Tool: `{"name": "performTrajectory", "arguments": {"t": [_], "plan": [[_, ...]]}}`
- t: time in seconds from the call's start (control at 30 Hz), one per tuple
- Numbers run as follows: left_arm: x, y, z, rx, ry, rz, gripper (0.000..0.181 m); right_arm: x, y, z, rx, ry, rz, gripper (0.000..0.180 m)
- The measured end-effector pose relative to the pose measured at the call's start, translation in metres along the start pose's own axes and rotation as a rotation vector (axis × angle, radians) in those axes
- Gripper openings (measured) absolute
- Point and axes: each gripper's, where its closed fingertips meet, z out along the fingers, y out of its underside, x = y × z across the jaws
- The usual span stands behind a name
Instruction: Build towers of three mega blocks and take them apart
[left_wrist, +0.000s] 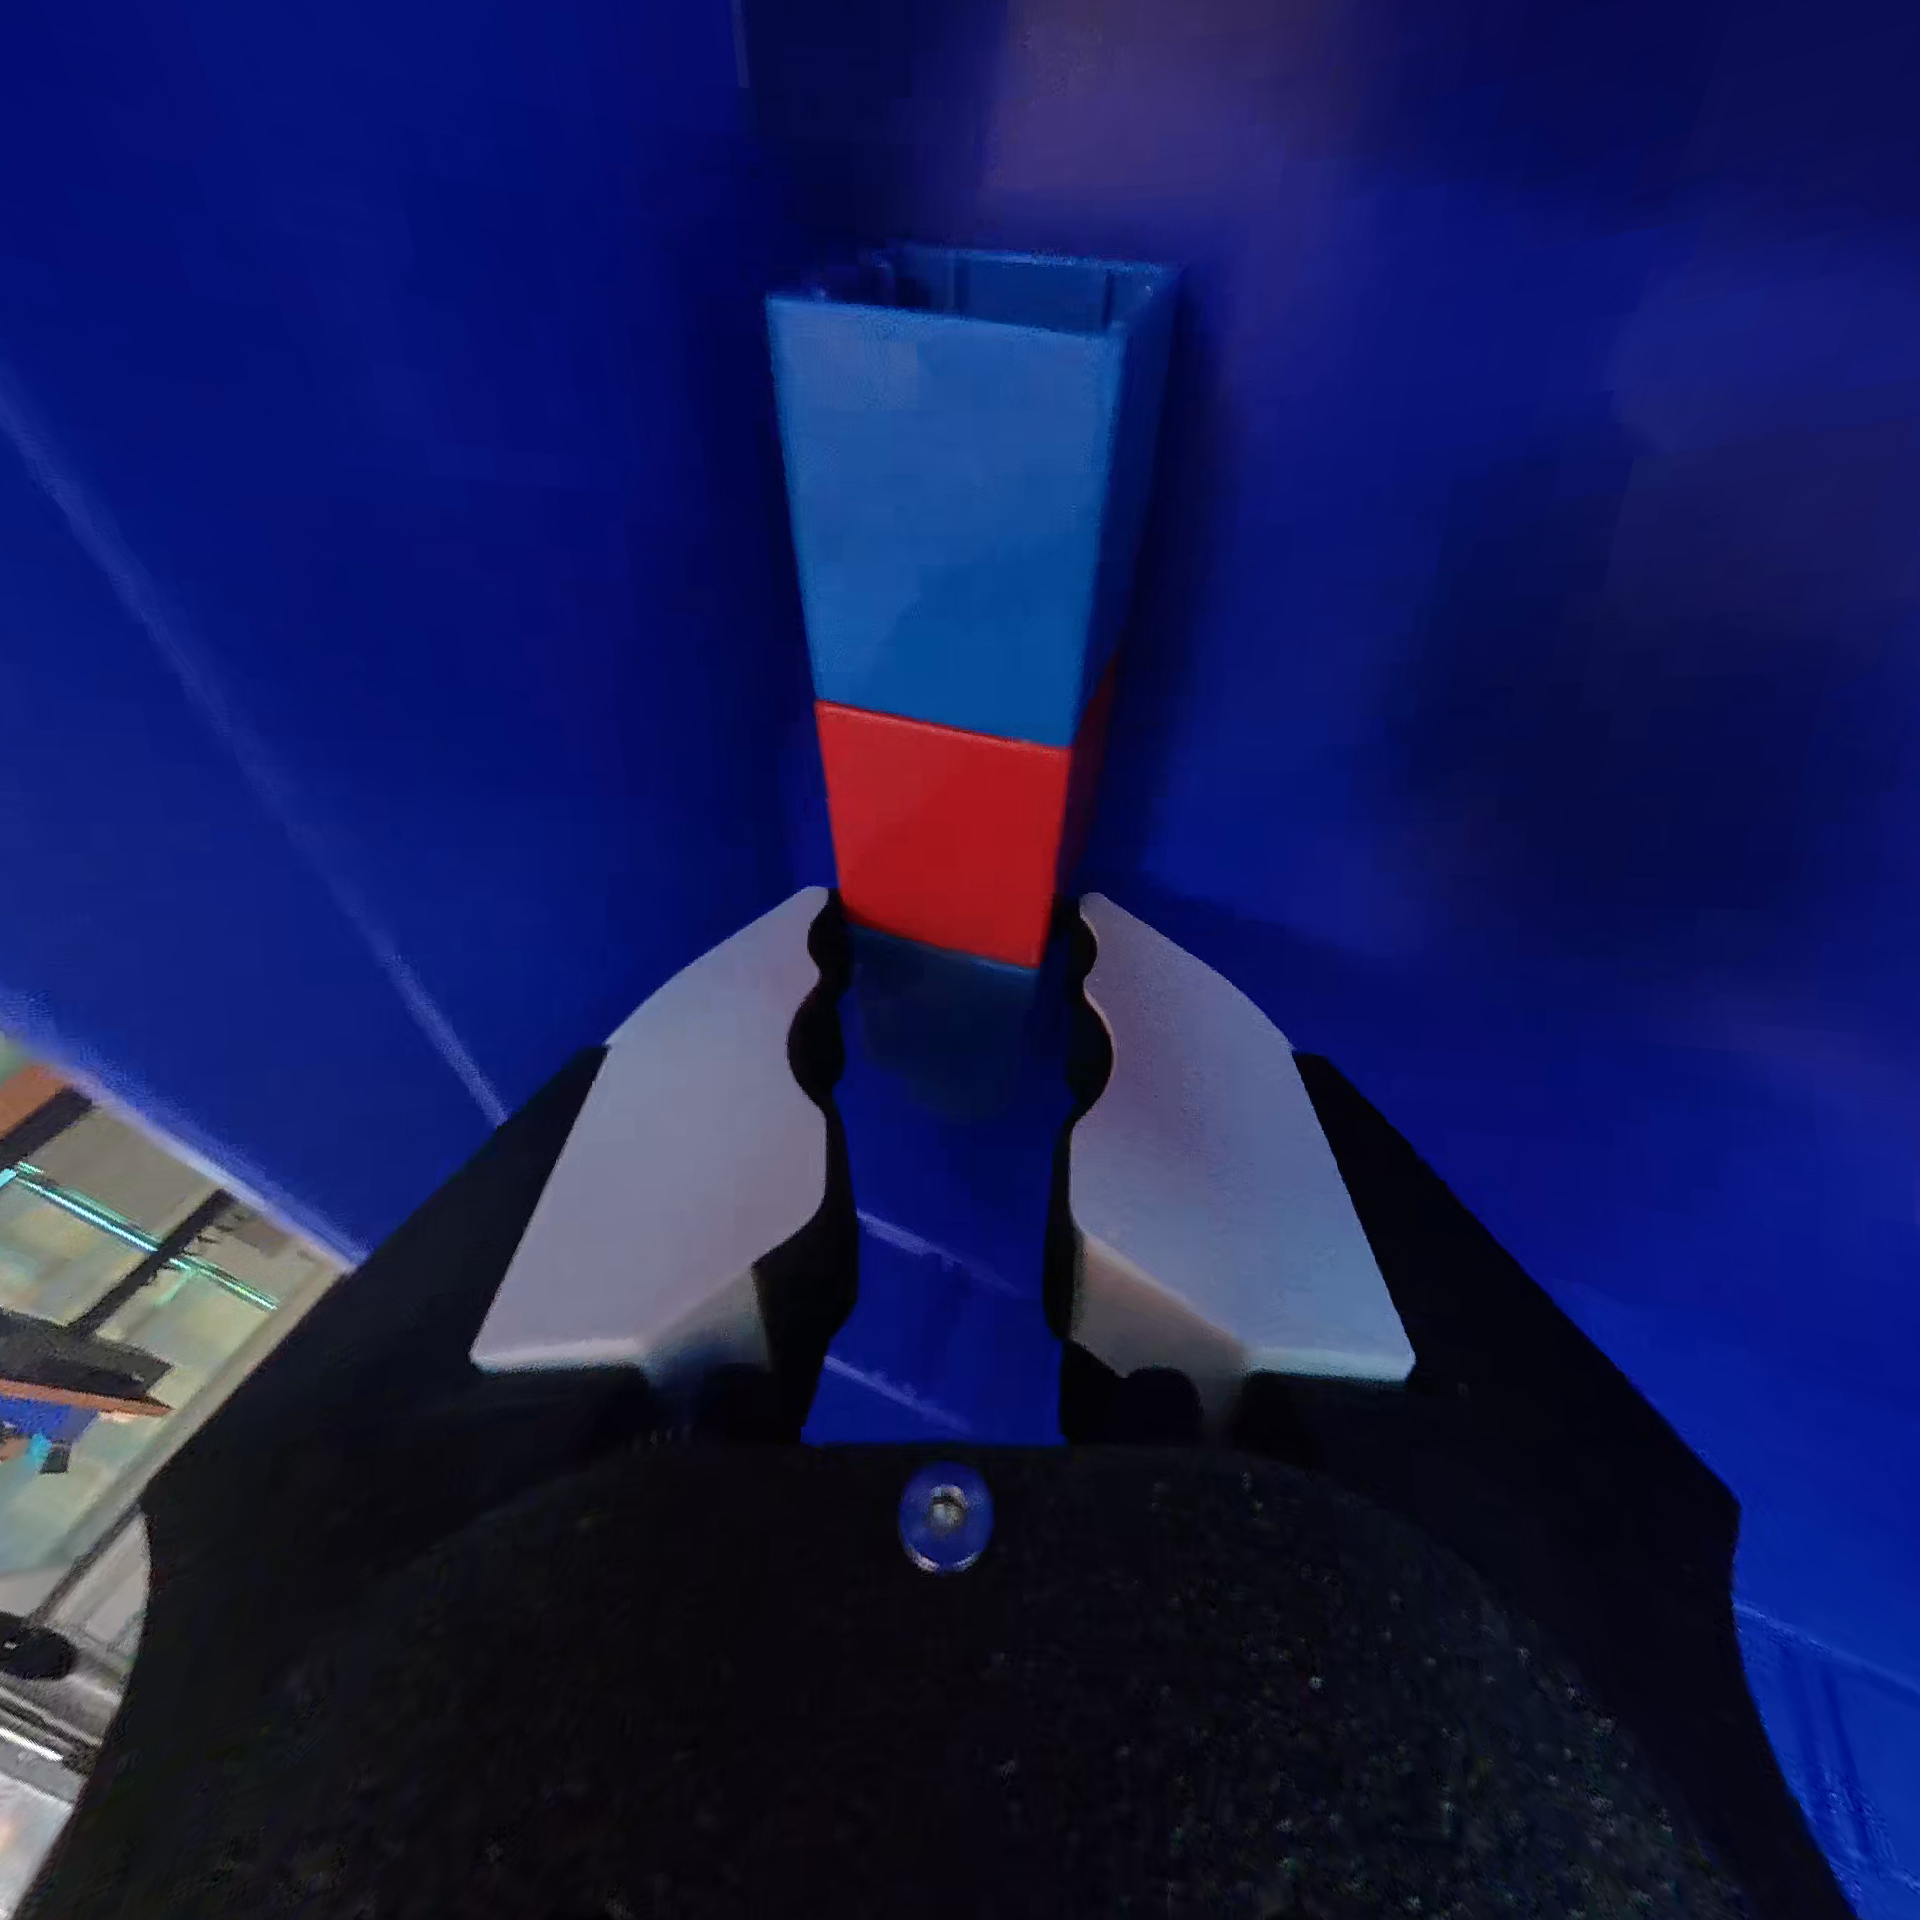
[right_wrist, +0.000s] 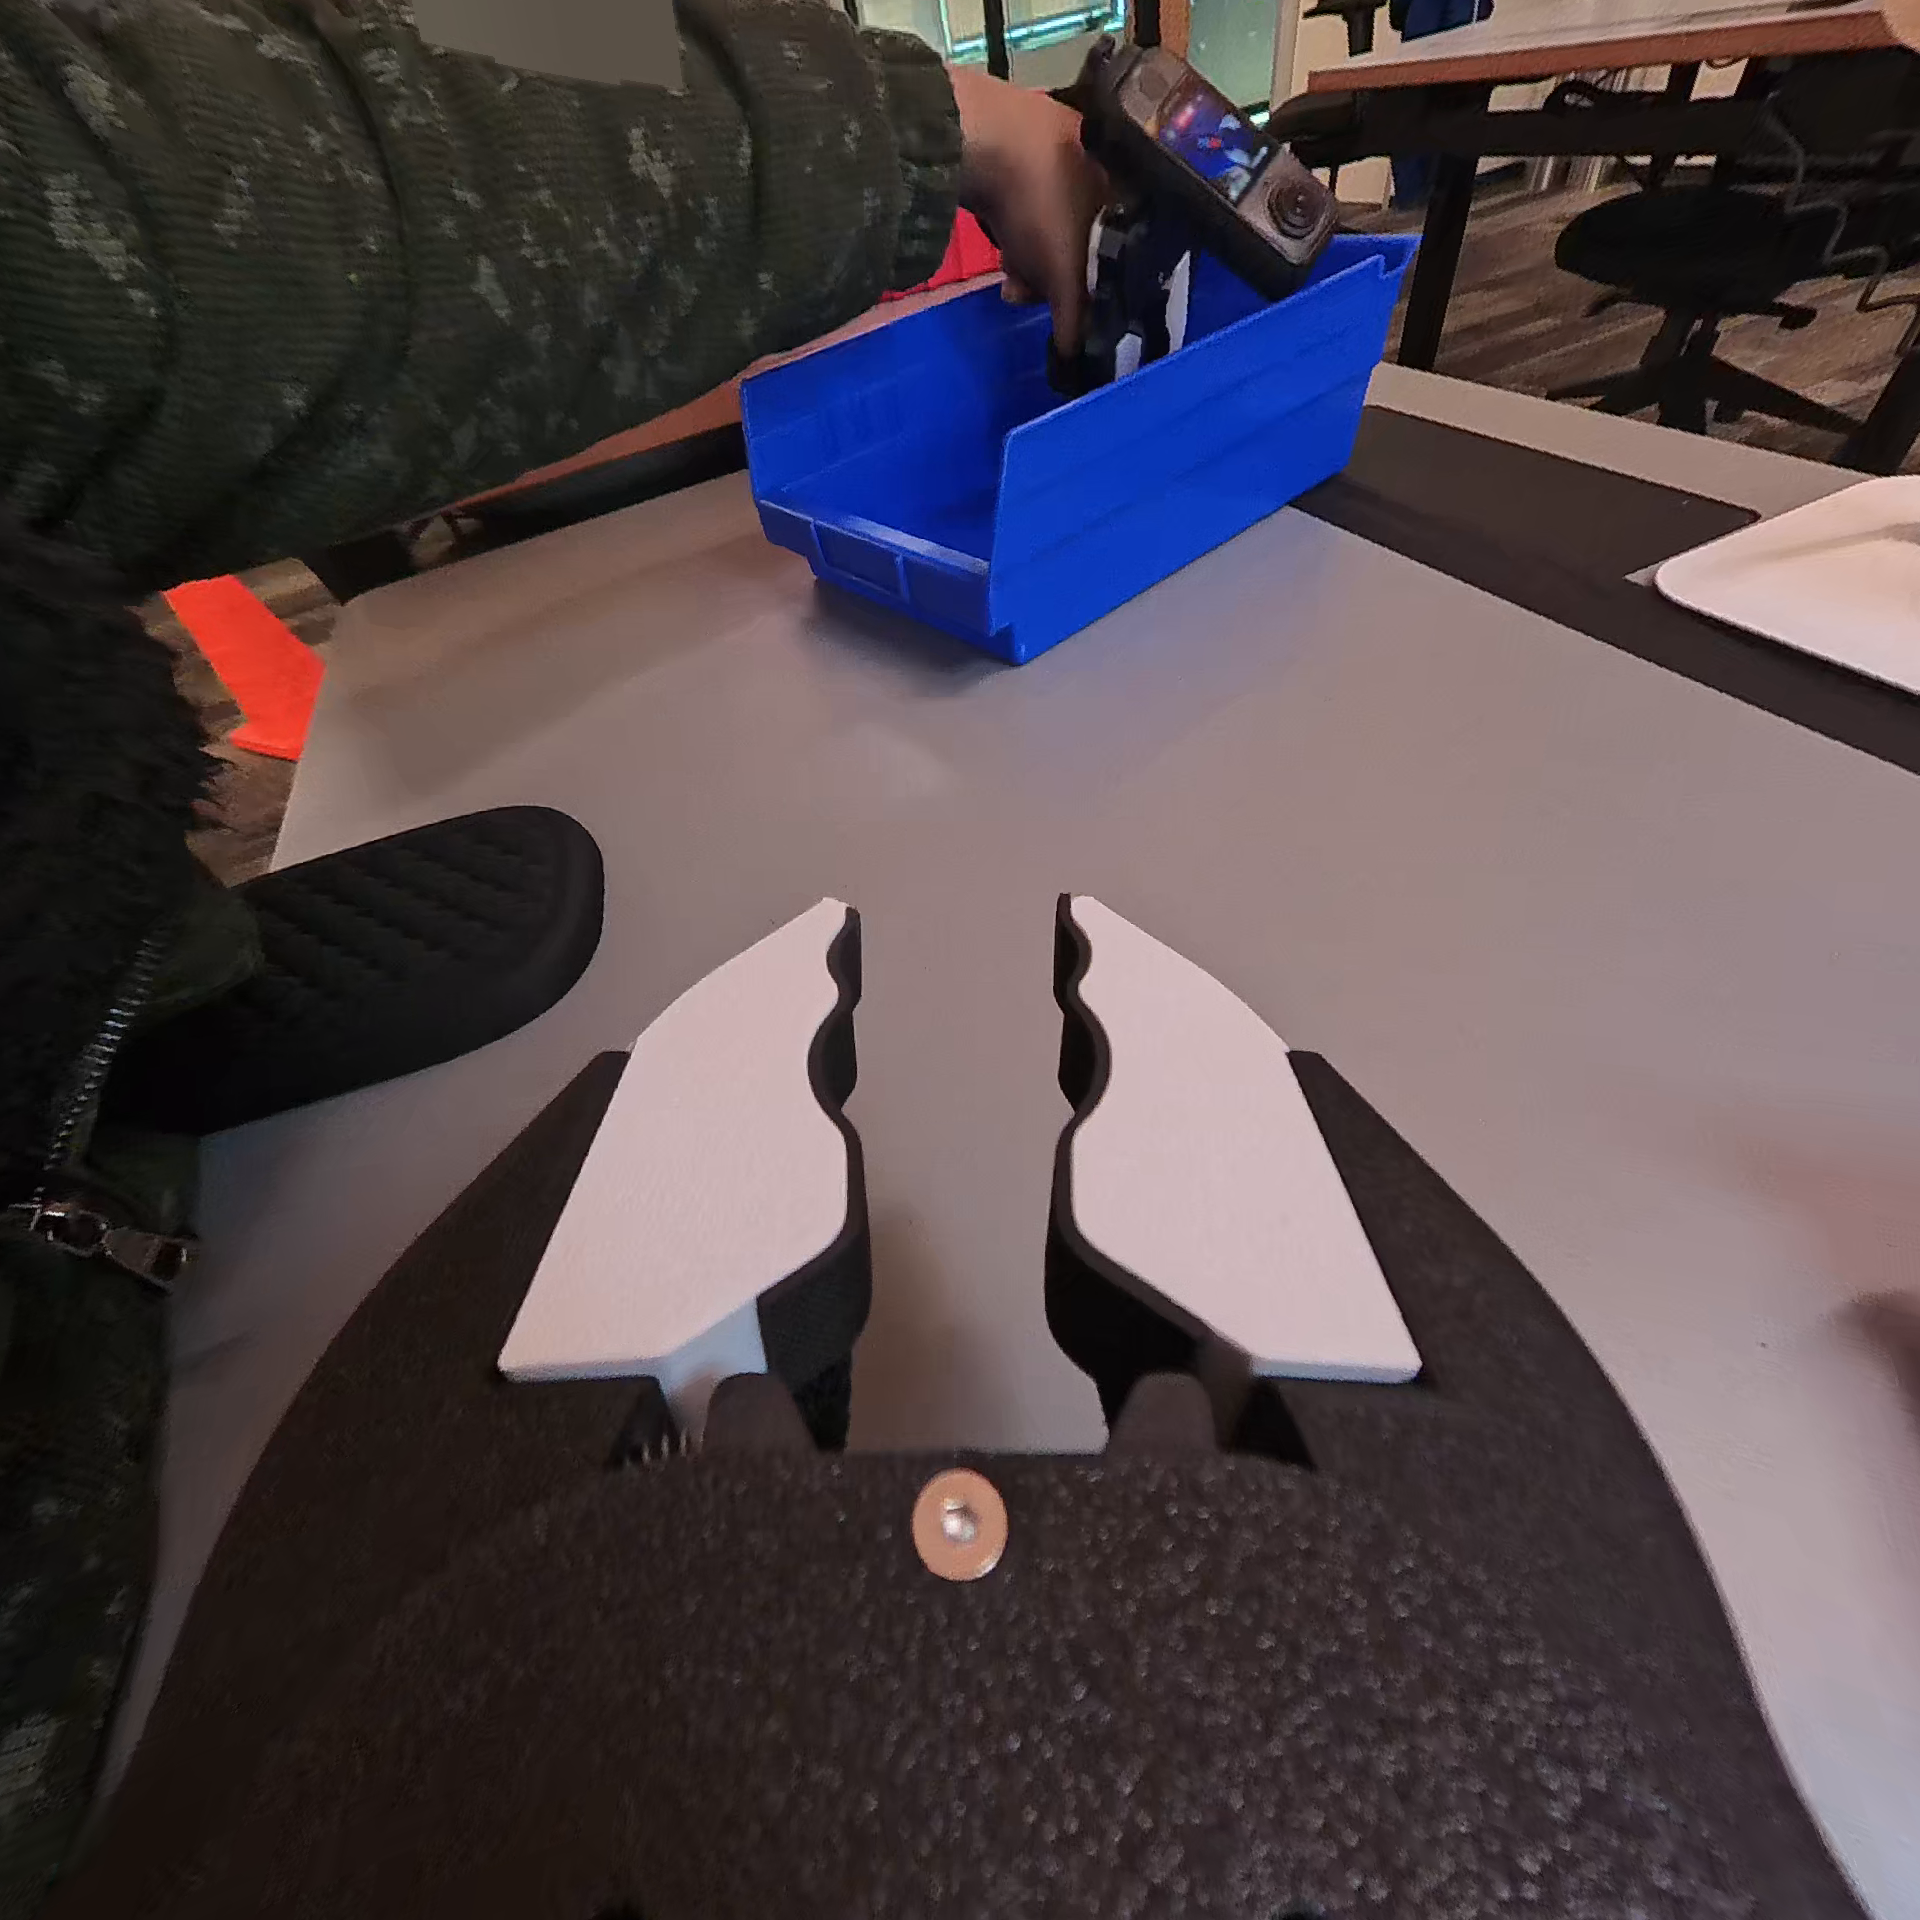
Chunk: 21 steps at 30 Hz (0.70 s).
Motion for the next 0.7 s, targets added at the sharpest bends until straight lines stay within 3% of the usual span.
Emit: {"name": "performTrajectory", "arguments": {"t": [0.17,0.37,0.53,0.6,0.7], "plan": [[0.01,-0.01,-0.067,0.222,-0.11,0.017,0.036,-0.004,-0.006,-0.003,0.022,0.015,-0.035,0.035],[0.057,-0.036,-0.221,0.851,-0.182,-0.129,0.036,-0.012,-0.019,-0.007,0.077,0.024,-0.056,0.035],[0.176,-0.071,-0.346,1.557,0.143,-0.257,0.036,-0.027,-0.039,-0.007,0.17,0.015,-0.063,0.036],[0.23,-0.082,-0.375,1.774,0.357,-0.298,0.036,-0.037,-0.047,-0.006,0.218,-0.013,-0.044,0.038],[0.293,-0.1,-0.397,1.961,0.69,-0.373,0.036,-0.055,-0.056,-0.003,0.28,-0.086,0.006,0.041]]}}
